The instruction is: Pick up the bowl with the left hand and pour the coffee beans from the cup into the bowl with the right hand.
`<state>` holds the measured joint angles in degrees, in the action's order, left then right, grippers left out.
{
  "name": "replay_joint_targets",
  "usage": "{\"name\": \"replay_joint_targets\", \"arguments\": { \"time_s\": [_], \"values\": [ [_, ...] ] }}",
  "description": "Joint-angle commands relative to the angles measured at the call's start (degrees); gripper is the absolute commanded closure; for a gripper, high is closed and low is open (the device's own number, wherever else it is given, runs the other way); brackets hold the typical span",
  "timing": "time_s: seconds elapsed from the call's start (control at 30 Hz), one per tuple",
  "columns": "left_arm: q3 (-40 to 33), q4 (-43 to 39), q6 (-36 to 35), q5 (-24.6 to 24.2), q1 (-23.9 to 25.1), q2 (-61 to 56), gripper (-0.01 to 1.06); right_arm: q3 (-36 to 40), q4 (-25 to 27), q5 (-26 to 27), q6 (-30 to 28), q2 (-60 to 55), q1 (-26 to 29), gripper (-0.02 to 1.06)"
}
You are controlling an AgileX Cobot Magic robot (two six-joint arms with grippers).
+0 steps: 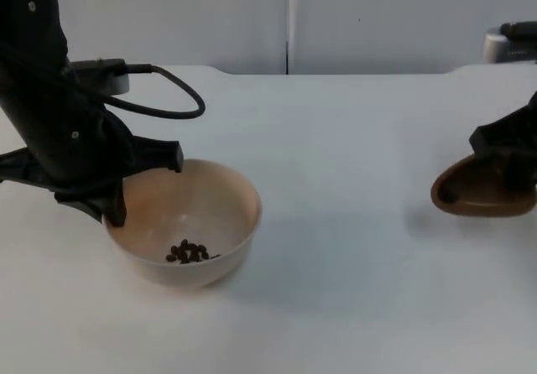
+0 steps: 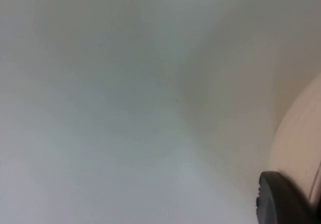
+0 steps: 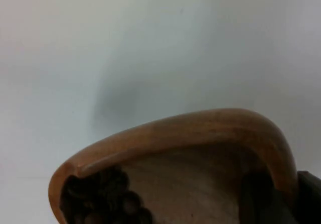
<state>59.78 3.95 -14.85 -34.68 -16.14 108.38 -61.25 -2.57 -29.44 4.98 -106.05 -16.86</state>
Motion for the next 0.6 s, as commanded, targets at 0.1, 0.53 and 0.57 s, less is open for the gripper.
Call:
{"name": "replay_joint_targets", "arguments": {
  "time_s": [0.1, 0.53, 0.57],
  "values": [
    [-0.24, -1.80, -0.02, 0.69, 0.17, -0.32, 1.05, 0.35, 0.19, 2.55, 0.81, -2.54, 0.27, 1.05],
    [-0.24, -5.75, -0.02, 1.38, 0.17, -0.32, 1.05, 0.35, 0.19, 5.48, 1.83, -7.83, 0.27, 1.05],
    [-0.24, -5.94, -0.02, 1.16, 0.17, -0.32, 1.05, 0.35, 0.19, 5.60, 1.92, -8.42, 0.27, 1.05]
  ]
}}
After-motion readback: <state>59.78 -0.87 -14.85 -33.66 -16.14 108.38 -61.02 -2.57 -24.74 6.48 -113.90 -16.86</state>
